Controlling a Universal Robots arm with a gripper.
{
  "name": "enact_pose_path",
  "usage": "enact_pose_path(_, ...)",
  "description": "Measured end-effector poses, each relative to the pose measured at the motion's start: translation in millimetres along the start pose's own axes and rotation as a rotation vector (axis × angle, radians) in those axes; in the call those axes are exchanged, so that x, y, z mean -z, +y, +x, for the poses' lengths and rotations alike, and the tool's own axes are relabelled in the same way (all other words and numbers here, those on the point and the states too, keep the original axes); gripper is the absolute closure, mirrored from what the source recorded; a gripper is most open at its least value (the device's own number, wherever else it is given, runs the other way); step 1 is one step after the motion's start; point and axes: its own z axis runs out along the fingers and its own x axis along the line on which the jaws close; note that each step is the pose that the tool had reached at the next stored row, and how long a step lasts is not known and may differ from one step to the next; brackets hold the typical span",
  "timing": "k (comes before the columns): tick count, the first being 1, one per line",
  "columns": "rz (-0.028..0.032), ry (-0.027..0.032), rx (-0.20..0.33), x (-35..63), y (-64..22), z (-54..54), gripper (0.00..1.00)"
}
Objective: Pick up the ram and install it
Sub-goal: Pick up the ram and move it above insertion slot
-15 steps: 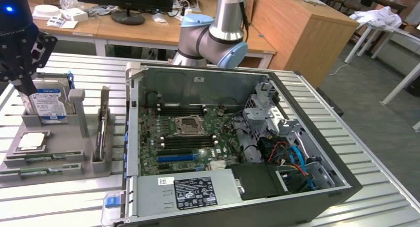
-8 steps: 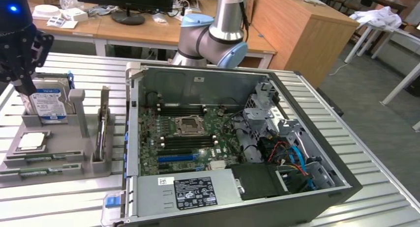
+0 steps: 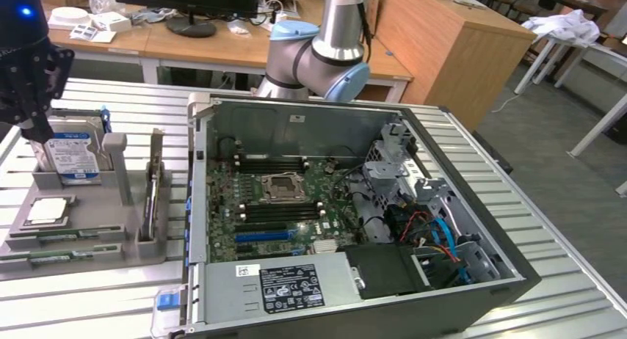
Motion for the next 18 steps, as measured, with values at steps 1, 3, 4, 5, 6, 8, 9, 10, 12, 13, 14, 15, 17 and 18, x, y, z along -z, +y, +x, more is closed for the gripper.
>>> enact_pose_path(1, -0.0004, 0.0007, 0.018, 0.0, 0.0, 0.0, 0.89)
enact_pose_path(3, -0.0013, 0.0021, 0.055, -0.1, 0.0, 0.0, 0.89)
enact_pose_path(4, -0.0016, 0.0028, 0.073, -0.1, 0.0, 0.0, 0.89)
enact_pose_path(5, -0.002, 0.0035, 0.091, -0.1, 0.0, 0.0, 0.89)
enact_pose_path(6, -0.0024, 0.0042, 0.109, -0.2, 0.0, 0.0, 0.89)
enact_pose_path(8, -0.0033, 0.0056, 0.145, -0.2, -0.1, 0.0, 0.89)
enact_pose_path(9, -0.0037, 0.0062, 0.163, -0.2, -0.1, 0.0, 0.89)
enact_pose_path(10, -0.0042, 0.0071, 0.183, -0.2, -0.1, 0.0, 0.89)
enact_pose_path(12, -0.005, 0.0084, 0.218, -0.3, -0.1, 0.0, 0.89)
enact_pose_path(13, -0.0053, 0.009, 0.236, -0.3, 0.0, 0.0, 0.89)
enact_pose_path(14, -0.0057, 0.0097, 0.254, -0.4, 0.0, 0.0, 0.89)
enact_pose_path(15, -0.0061, 0.0103, 0.267, -0.3, 0.0, 0.0, 0.89)
enact_pose_path(17, -0.0062, 0.0104, 0.268, -0.3, 0.0, 0.0, 0.89)
enact_pose_path(18, -0.0061, 0.0104, 0.268, -0.3, 0.0, 0.0, 0.89)
